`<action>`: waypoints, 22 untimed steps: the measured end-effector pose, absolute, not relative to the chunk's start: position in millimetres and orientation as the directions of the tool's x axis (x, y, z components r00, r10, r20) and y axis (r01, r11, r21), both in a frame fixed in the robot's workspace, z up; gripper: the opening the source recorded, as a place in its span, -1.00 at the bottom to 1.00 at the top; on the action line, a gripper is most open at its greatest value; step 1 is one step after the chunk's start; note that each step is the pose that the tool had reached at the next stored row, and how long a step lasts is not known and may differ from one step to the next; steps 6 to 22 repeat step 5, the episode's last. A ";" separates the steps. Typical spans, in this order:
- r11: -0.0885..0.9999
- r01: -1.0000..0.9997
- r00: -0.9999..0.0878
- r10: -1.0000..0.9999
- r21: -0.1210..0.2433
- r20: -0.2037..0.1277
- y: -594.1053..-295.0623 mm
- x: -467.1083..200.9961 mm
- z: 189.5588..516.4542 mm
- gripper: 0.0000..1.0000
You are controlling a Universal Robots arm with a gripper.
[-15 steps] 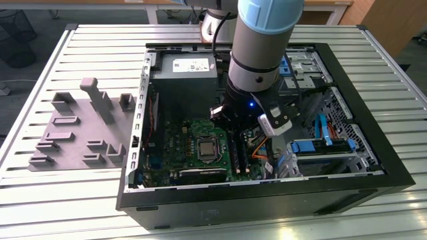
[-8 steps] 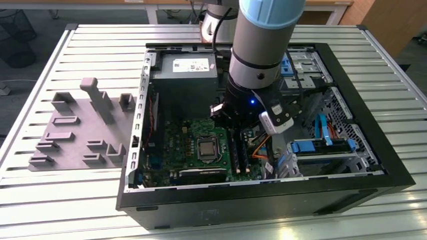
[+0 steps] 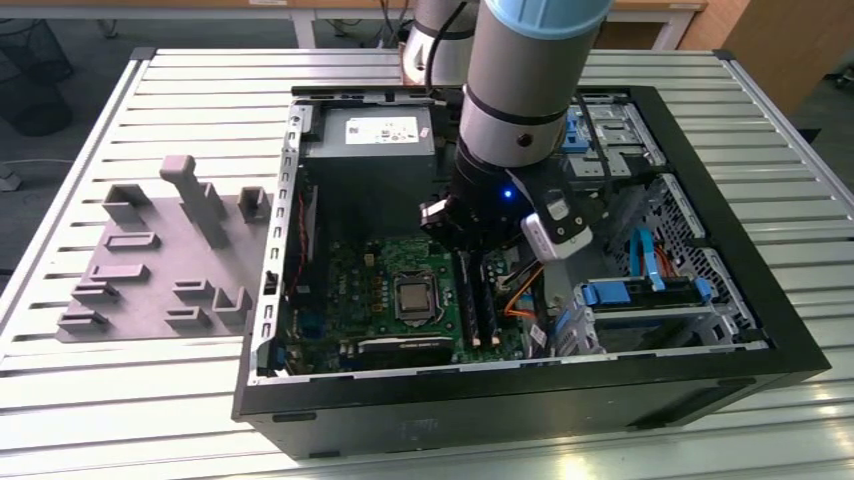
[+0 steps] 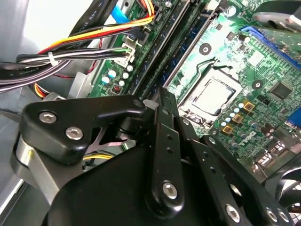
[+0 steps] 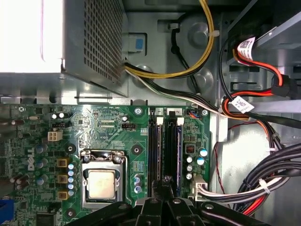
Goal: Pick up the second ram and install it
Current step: 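Press down the second ram until it locks into place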
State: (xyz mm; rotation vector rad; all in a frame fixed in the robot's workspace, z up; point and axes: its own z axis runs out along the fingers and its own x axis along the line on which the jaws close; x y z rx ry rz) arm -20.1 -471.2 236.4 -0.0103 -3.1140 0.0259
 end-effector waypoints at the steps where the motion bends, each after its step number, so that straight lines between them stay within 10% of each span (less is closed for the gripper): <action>1: 1.000 0.006 -1.000 0.007 -0.017 0.027 -471.1 -20.1 236.5 -0.79; 22: 1.000 0.006 -1.000 0.007 -0.017 0.027 -471.0 -20.1 237.2 -0.79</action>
